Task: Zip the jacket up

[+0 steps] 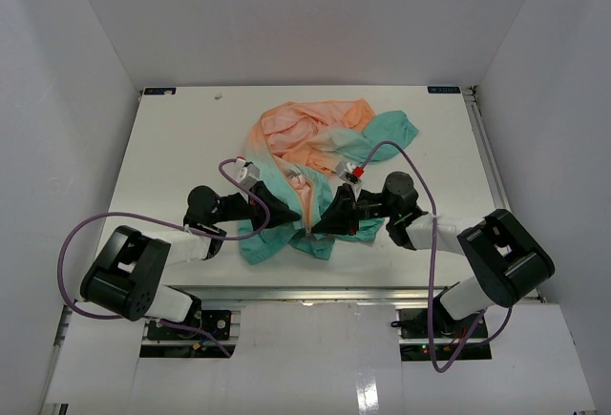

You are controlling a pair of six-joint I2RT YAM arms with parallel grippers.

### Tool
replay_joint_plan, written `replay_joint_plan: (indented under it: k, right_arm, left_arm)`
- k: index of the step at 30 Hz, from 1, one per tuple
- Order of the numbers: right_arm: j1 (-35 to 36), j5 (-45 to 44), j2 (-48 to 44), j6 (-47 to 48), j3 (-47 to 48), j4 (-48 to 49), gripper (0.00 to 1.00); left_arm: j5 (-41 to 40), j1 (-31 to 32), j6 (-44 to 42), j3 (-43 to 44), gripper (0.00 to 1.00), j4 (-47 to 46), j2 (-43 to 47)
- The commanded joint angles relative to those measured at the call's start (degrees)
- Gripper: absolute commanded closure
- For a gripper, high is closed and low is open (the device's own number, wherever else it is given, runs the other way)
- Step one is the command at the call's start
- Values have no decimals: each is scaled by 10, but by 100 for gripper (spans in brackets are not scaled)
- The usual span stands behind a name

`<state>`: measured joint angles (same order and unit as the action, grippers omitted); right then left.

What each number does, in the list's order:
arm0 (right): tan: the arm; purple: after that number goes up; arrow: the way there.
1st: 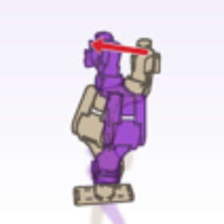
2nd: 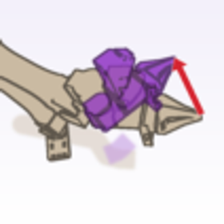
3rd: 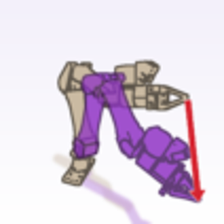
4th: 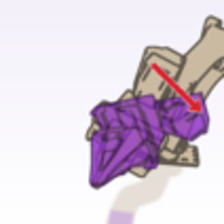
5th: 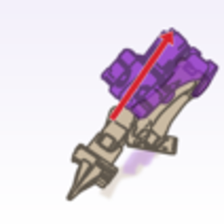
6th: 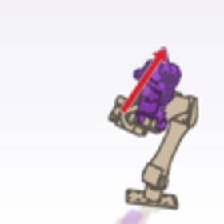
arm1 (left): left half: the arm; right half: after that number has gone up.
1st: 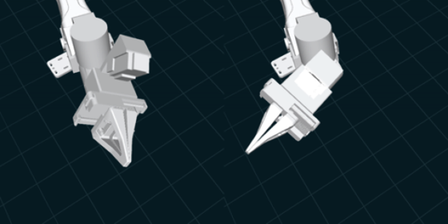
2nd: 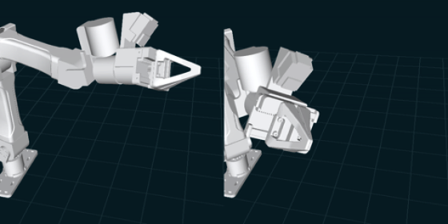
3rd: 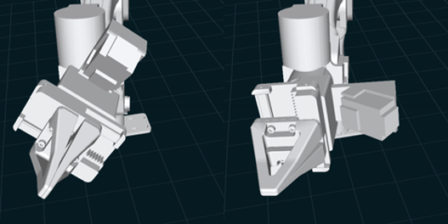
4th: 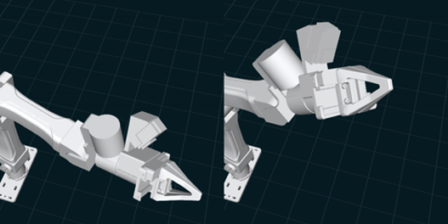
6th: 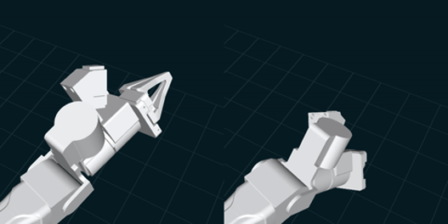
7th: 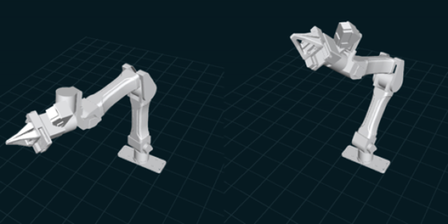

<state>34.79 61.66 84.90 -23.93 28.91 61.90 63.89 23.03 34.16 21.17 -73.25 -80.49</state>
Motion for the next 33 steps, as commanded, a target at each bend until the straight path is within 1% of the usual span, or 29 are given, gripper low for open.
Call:
replay_joint_plan:
  k: [1,5,17,24,30,33]
  right_arm:
    - [2,-8,-7,-3,13,29,92]
    - [2,-12,-6,-2,16,24,92]
    - [2,-37,-6,-8,26,9,92]
    - [1,-50,-8,-6,25,-1,92]
    - [1,-56,-10,-2,22,-9,92]
    - [1,-65,-13,0,22,-15,92]
  left_arm:
    - [-4,5,-21,2,100,3,15]
    - [-10,6,-32,2,100,15,20]
    - [-15,10,-49,-11,100,8,29]
    - [-55,11,-94,-12,100,76,56]
    - [-109,13,-130,-5,100,146,79]
    - [-116,16,-137,-5,100,157,85]
